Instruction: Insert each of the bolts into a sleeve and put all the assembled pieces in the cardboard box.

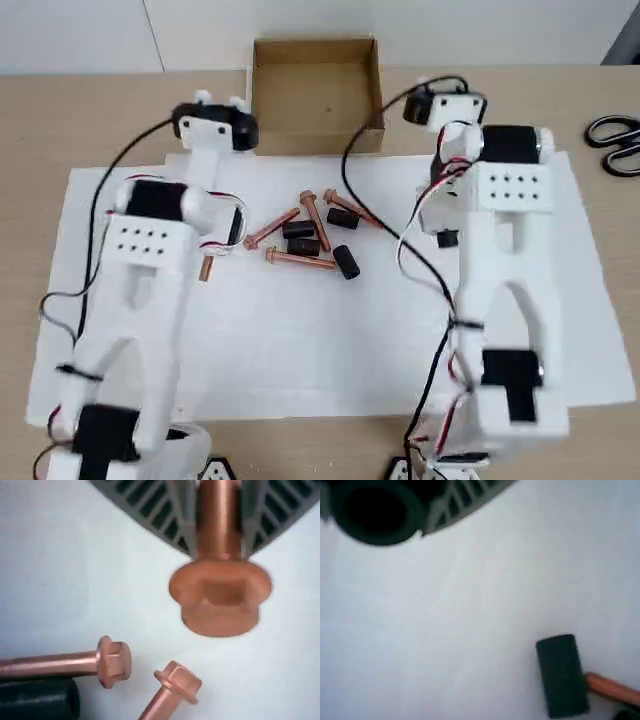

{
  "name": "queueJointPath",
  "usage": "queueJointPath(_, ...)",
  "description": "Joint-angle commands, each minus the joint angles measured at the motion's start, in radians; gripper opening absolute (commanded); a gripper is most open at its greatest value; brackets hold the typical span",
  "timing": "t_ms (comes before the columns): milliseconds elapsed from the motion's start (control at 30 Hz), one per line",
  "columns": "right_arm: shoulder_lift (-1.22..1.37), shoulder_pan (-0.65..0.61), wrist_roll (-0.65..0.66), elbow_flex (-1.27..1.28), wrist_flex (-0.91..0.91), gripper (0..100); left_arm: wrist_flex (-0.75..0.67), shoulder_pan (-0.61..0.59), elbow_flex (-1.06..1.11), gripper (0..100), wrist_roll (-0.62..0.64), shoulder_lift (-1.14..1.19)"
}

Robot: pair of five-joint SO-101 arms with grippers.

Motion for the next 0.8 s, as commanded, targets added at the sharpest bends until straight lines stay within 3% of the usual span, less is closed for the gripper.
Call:
queueJointPath(0,-0.213,-0.062,-0.002,-0.005,0.013,0.3,0.054,0.003,-0.048,1,0.003,-0.106)
queueJointPath(233,-0.479,-0.208,-0.008,0.176,0.008,0.3,0.089,0.003,-0.045,1,0.008,-0.206)
queueJointPath(433,-0.657,-0.217,-0.008,0.359,-0.045,0.3,0.048,0.003,-0.044,1,0.135,-0.278)
queueJointPath(767,-0.903,-0.216,-0.009,0.770,-0.369,0.3,-0.018,0.009,-0.044,1,0.143,-0.290)
